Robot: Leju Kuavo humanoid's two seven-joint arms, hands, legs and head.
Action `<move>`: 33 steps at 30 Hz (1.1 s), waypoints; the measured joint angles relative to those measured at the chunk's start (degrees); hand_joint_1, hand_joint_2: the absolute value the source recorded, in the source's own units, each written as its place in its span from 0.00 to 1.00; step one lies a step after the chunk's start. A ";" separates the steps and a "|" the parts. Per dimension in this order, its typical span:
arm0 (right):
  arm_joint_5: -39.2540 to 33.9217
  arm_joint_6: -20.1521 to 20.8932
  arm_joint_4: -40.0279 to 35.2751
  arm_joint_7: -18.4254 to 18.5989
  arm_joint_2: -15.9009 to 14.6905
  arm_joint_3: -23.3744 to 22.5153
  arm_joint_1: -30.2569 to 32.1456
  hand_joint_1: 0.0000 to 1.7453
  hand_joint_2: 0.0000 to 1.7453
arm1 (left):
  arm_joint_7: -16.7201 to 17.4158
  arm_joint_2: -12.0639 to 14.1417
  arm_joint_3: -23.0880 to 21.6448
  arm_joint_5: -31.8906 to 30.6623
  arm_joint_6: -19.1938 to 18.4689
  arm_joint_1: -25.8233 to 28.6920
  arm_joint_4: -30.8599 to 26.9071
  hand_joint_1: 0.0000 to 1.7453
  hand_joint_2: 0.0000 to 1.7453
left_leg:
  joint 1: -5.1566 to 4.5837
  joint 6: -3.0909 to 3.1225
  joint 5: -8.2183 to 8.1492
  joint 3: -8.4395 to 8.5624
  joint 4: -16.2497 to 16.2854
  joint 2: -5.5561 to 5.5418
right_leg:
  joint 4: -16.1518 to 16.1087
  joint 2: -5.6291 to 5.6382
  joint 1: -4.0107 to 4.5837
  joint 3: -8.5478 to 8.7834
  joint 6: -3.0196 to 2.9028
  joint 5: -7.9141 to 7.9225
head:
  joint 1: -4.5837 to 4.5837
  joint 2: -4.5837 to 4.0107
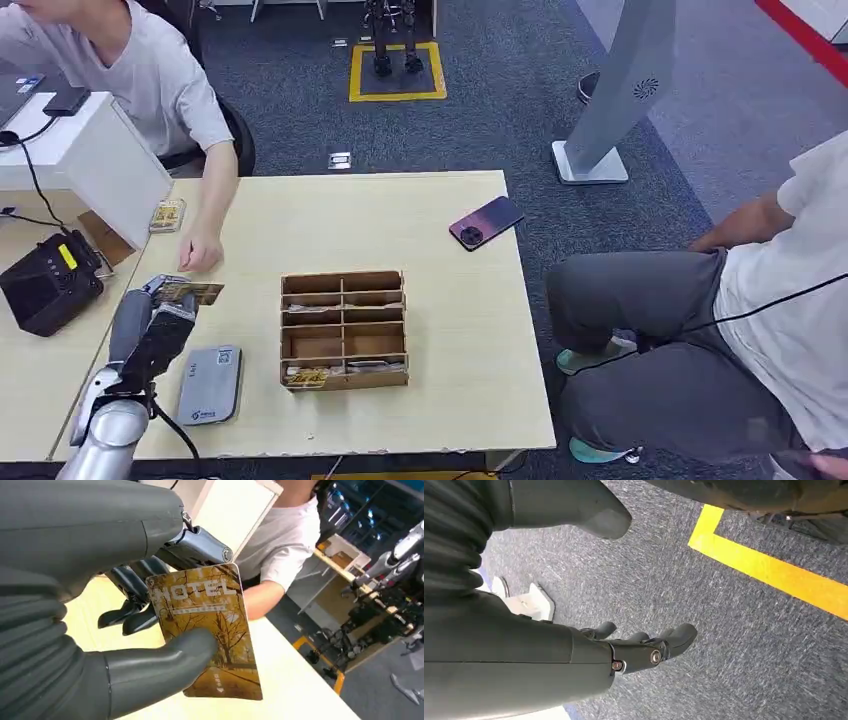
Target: Pass the card to the sensor for recognition and then transmit it.
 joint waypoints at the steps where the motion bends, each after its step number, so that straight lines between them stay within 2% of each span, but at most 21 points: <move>1: -0.26 -0.13 0.02 0.11 0.07 -0.17 0.01 0.00 1.00 | -0.02 -0.04 0.04 0.24 -0.44 0.80 -0.53 1.00 1.00 | 0.00 0.00 0.00 0.01 0.00 0.02 | 0.00 0.03 0.00 -0.01 0.00 0.00 | 0.00 0.00; 4: -0.66 -0.59 0.00 0.35 0.37 -0.68 0.02 0.00 1.00 | -0.09 -0.53 0.02 0.28 -1.18 3.25 -2.78 1.00 1.00 | 0.00 0.00 -0.01 -0.01 0.00 0.03 | -0.01 0.04 0.00 -0.04 0.00 -0.02 | -0.02 0.00; 7: -0.81 -0.98 0.00 0.33 0.88 -0.94 -0.06 0.00 1.00 | 0.79 -1.07 0.02 -3.00 0.81 4.83 -4.15 1.00 1.00 | 0.00 0.01 -0.02 -0.02 0.00 0.00 | -0.01 0.01 0.00 -0.04 0.01 -0.04 | 0.00 0.00; 23: -1.00 -1.81 0.00 1.01 1.86 -1.90 -0.05 0.00 1.00 | 0.81 -2.82 0.04 -1.47 0.68 8.46 -4.57 1.00 1.00 | 0.00 0.01 -0.01 -0.02 0.00 -0.01 | -0.01 -0.01 0.00 -0.03 0.01 -0.03 | 0.00 0.00; 33: -0.92 -1.64 -0.02 0.26 1.88 -2.10 -0.06 0.00 1.00 | 0.81 -3.37 0.07 -4.57 3.59 8.45 -4.33 1.00 1.00 | 0.00 0.01 -0.01 -0.02 0.00 -0.01 | -0.01 -0.03 0.00 -0.03 0.01 -0.03 | 0.00 0.00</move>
